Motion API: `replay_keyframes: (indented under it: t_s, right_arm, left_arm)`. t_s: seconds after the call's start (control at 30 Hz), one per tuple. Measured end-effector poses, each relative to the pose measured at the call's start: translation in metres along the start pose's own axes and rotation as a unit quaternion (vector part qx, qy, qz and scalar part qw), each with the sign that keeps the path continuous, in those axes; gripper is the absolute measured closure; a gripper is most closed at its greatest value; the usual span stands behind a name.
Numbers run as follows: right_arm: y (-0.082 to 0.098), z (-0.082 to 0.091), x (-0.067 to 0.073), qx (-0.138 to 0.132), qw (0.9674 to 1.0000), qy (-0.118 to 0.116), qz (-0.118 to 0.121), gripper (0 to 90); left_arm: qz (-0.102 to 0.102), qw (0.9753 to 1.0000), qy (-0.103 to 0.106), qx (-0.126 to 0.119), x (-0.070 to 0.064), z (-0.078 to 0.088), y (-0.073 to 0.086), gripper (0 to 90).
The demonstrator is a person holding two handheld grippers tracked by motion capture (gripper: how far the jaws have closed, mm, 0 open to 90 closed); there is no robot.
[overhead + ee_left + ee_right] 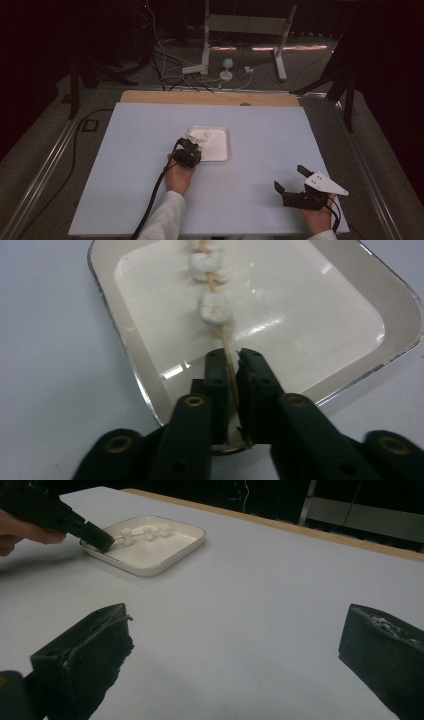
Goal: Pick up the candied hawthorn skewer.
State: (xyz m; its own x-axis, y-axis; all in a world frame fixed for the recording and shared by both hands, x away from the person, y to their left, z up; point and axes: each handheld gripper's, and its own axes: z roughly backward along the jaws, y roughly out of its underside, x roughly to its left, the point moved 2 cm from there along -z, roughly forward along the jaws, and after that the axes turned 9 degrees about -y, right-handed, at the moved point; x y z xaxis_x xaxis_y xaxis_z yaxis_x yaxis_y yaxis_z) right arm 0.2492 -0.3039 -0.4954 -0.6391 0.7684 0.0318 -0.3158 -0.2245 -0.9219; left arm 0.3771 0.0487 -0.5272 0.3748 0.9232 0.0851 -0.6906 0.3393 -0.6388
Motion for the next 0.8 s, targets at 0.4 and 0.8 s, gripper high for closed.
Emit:
replay_keyframes:
  t_s: [0.4, 0.8]
  right_arm:
    - [0.0, 0.0, -0.001, 0.0, 1.0, 0.002, -0.001, 0.0]
    - [0.001, -0.001, -0.002, 0.003, 1.0, 0.004, -0.003, 0.0]
  left_arm:
    - [-0.001, 0.9998, 0.018, -0.01, 0.003, 0.01, -0.002, 90.0]
    - [0.007, 0.9989, 0.026, -0.038, 0.013, 0.026, 0.0, 89.9]
